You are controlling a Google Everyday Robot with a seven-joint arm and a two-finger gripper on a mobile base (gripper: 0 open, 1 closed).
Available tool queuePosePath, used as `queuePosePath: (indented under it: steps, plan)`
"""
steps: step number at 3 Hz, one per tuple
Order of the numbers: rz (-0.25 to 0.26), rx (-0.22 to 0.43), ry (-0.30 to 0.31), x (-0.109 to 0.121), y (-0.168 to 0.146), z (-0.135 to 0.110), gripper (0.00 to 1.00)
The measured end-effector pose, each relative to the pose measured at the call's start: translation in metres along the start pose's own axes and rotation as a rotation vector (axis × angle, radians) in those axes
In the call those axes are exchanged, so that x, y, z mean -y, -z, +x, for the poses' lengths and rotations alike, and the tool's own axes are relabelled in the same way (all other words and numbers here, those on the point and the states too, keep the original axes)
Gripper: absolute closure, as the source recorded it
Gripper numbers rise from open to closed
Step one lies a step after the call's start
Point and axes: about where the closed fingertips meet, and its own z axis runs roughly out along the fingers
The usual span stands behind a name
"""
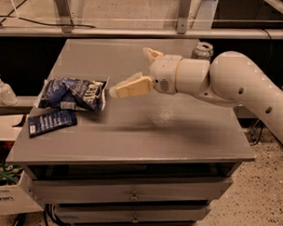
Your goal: Move blue chip bag near rxbar blueberry
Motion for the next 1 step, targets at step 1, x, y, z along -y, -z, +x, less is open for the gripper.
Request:
queuePosePath:
  steps: [1]
  plan:
    - [0.000, 0.000, 0.000, -0.0001, -0.0001, 0.0000, 0.00]
